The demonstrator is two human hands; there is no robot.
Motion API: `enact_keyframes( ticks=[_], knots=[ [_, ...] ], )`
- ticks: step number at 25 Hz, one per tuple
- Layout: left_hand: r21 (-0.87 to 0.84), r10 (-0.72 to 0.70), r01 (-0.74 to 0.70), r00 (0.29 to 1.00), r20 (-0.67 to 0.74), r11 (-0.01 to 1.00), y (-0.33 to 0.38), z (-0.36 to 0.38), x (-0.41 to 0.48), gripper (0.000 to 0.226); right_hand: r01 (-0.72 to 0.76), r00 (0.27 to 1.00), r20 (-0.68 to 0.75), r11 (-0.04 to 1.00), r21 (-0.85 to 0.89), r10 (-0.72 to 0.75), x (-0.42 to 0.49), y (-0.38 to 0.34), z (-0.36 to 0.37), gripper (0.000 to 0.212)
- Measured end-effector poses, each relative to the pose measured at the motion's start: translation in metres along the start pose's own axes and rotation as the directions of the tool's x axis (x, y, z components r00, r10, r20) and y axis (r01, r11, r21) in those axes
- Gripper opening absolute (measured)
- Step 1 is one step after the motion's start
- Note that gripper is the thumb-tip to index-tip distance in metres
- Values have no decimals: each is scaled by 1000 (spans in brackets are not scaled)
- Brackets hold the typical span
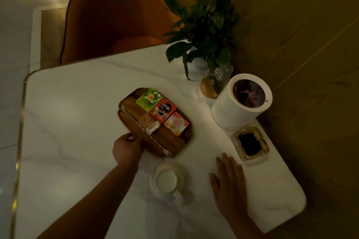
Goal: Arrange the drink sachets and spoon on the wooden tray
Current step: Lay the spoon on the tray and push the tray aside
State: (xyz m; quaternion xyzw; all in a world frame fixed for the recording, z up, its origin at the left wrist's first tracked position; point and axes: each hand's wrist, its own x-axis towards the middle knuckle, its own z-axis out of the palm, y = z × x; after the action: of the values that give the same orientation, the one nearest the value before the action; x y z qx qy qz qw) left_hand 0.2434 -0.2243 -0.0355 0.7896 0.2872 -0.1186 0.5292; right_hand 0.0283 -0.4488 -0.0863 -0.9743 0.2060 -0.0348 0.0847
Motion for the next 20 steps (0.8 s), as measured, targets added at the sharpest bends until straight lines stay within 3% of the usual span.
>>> enact_keyframes(
  ticks=[8, 20],
  knots=[
    [-6, -7, 7, 999, 32, 1000, 20, 16, 15, 30, -43, 999, 23, 999, 10, 43, -1, -2, -2, 56],
    [161, 74, -91, 991, 113, 983, 46, 51, 39, 37, -46, 999, 13, 998, 35, 46, -3, -2, 0, 55]
  ],
)
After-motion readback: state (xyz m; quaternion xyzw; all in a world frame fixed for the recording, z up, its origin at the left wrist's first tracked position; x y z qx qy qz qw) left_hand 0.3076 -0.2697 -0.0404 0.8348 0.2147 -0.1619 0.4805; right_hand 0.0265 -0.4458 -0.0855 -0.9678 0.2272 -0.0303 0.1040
